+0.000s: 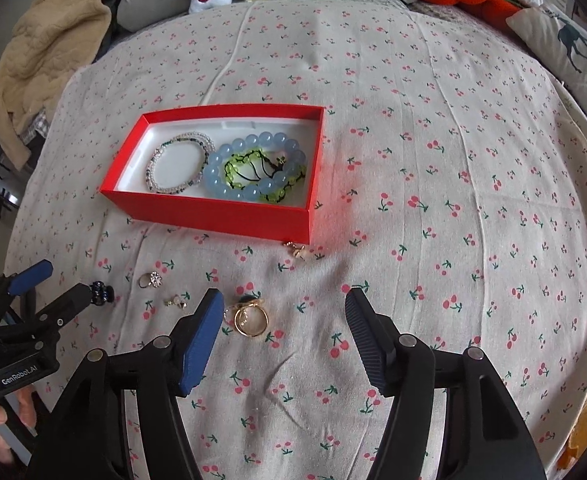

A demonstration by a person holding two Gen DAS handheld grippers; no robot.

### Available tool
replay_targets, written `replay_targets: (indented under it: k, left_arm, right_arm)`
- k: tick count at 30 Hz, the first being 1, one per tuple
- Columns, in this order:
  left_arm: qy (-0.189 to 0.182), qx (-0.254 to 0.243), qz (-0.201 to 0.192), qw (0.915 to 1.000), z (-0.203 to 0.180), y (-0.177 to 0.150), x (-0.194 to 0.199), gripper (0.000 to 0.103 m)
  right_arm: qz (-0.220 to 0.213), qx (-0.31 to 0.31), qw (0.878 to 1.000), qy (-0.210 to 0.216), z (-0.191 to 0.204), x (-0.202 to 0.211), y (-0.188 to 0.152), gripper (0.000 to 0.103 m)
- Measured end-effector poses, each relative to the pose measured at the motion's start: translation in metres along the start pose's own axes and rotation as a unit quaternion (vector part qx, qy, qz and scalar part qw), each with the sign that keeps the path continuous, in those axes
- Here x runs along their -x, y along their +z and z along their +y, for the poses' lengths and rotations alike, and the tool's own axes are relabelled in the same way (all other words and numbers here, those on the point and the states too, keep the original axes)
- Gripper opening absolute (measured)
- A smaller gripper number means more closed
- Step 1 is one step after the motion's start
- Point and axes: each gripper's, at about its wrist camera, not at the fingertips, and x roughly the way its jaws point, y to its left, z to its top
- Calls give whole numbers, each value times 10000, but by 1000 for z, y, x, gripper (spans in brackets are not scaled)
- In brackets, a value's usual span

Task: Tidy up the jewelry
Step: 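Open both tools to release the bracelets and withdraw, then lower the left tool onto the black hair clip and close it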

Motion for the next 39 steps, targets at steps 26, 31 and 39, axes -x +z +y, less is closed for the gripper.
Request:
replay_targets:
  k: [26,31,39]
  left_arm:
    - [21,-435,-325,9985,8,-46,-23,88]
    - [-182,-462,-457,9977,0,-41,-23,72]
    - [-322,-376,-506,9975,-7,-35,-25,45]
  right_arm:
    - [465,554,9953,-639,-1,-34,-54,79]
    - [407,646,9945,-722,0,-34,-60,84]
    - [429,557,9949,-728,-3,-32,-68,87]
